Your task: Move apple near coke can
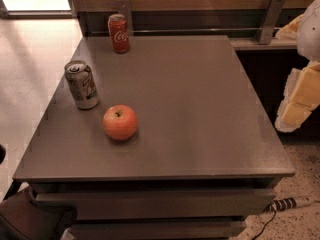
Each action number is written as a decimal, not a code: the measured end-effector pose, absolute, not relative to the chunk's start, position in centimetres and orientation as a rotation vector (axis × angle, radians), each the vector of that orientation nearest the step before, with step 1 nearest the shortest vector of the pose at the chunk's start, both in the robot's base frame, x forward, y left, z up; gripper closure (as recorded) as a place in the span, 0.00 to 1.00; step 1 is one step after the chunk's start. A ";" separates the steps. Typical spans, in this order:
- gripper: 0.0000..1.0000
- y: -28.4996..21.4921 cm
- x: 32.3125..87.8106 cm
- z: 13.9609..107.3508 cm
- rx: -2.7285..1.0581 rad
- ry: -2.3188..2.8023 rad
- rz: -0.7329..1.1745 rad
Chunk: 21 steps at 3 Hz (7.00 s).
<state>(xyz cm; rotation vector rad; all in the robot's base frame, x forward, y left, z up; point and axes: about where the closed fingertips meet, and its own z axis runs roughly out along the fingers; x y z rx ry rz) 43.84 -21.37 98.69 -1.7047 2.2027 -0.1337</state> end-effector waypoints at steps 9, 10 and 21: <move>0.00 -2.0 45.0 90.1 -1.421 1.567 0.705; 0.00 0.8 44.9 89.0 -1.429 1.546 0.746; 1.00 9.7 47.8 85.2 -1.449 1.550 0.870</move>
Offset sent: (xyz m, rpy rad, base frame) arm 0.0123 0.0423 -0.0173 0.2896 0.0381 0.1276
